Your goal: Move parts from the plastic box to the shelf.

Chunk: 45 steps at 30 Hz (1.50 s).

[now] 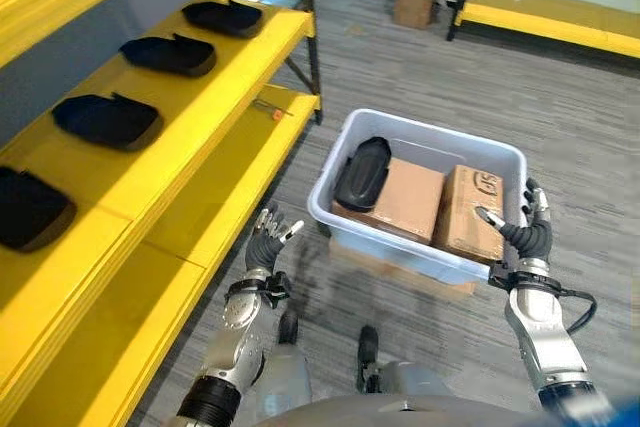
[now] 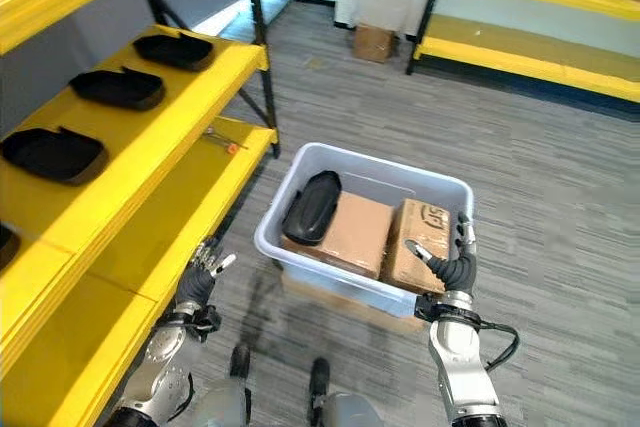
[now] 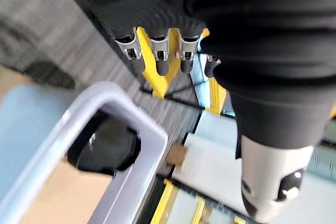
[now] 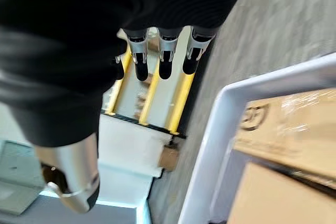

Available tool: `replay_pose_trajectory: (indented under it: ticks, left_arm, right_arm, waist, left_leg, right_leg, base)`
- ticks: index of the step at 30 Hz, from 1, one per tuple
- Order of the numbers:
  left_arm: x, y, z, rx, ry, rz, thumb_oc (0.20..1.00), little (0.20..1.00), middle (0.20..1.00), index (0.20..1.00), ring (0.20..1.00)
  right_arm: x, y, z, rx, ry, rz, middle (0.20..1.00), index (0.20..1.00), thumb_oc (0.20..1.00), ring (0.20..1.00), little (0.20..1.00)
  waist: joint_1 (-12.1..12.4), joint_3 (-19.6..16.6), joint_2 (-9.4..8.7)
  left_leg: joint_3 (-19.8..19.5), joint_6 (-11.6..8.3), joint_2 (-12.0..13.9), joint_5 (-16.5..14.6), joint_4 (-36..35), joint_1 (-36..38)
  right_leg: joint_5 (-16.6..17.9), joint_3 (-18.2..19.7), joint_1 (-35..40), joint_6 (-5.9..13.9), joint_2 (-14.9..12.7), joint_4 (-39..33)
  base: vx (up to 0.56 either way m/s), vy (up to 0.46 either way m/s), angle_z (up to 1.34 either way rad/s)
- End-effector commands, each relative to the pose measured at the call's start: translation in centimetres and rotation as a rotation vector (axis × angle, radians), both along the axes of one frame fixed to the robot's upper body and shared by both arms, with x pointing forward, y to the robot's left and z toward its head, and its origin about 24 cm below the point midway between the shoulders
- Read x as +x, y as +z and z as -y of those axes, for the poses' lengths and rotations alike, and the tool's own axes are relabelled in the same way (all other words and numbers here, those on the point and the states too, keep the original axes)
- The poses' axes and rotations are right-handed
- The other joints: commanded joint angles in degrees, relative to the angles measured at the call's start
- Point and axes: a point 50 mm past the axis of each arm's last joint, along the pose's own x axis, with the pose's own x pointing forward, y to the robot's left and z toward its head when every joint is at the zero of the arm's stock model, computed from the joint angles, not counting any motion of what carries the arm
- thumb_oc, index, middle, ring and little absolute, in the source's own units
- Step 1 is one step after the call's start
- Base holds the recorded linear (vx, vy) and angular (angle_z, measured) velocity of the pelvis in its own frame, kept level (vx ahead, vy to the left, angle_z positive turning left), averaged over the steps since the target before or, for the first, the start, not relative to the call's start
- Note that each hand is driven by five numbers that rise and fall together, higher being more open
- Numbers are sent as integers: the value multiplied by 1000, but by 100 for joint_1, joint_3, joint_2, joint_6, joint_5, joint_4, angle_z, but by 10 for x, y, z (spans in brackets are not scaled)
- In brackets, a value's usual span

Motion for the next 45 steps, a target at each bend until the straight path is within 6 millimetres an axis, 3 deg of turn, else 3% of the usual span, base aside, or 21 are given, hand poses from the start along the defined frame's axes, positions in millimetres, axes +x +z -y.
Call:
replay_pose_trajectory:
  ticks: [1,2,6,10,16,23,27,34,45]
  left_arm:
    - [5,27,3,14,-22,155,1000,1000,1000,1000,1000]
    - [4,27,2,11,-19,156,1000,1000,1000,1000,1000]
    - [4,30,0,19,-31,169,1000,1000,1000,1000,1000]
    - [3,36,-7,55,-26,188,1000,1000,1000,1000,1000]
    - [6,46,-16,68,26,232,1000,1000,1000,1000,1000]
    - [30,75,-9,112,29,345,1000,1000,1000,1000,1000]
    - [54,100,4,174,28,441,1000,1000,1000,1000,1000]
    - [88,123,15,255,90,488,1000,1000,1000,1000,1000]
    - [115,139,-7,370,237,473,1000,1000,1000,1000,1000]
  right_arm:
    - [8,36,7,-47,31,165,1000,1000,1000,1000,1000]
    - [9,36,5,-41,39,168,1000,1000,1000,1000,1000]
    - [7,33,6,-35,39,147,1000,1000,1000,1000,1000]
    - [8,30,1,-29,50,127,1000,1000,1000,1000,1000]
    - [12,35,-4,-33,65,149,1000,1000,1000,1000,1000]
    - [17,49,-3,-44,45,213,1000,1000,1000,1000,1000]
    - [25,61,-11,-48,72,270,1000,1000,1000,1000,1000]
    - [37,76,-26,-38,110,342,1000,1000,1000,1000,1000]
    - [43,88,-35,-32,137,404,1000,1000,1000,1000,1000]
  waist:
    - [230,41,348]
    - [284,21,363]
    - [250,-92,403]
    - [203,-108,261]
    - [224,53,89]
    - [108,371,-3]
    - [7,643,-62]
    - [-156,952,-232]
    - [-345,1130,-372]
  left_leg:
    - [-24,76,235,822,-103,123]
    - [-150,124,204,672,-44,278]
    - [182,125,136,542,-14,439]
    - [816,367,-77,124,170,492]
    - [1327,451,-131,-86,397,227]
    - [1205,410,-123,-14,487,-270]
    - [1216,370,-75,66,463,-484]
    - [1328,337,18,157,443,-725]
    - [1327,289,104,251,467,-1028]
  right_leg:
    - [-731,879,665,609,-454,263]
    - [-769,1053,729,655,-515,284]
    - [-711,1173,812,748,-721,194]
    - [-558,1253,661,1060,-1211,83]
    - [-159,1058,259,1314,-1525,-99]
    - [-102,815,-92,1264,-1517,-131]
    - [-27,813,-392,1257,-1464,-107]
    - [92,893,-776,1257,-1379,-89]
    - [148,937,-1123,1247,-1303,-2]
  base:
    - [191,262,-118]
    - [264,372,-110]
    - [178,232,-95]
    - [109,262,-46]
    - [9,105,-34]
    - [-32,-9,-2]
    - [-68,-18,4]
    - [-61,3,-9]
    - [-40,9,-6]
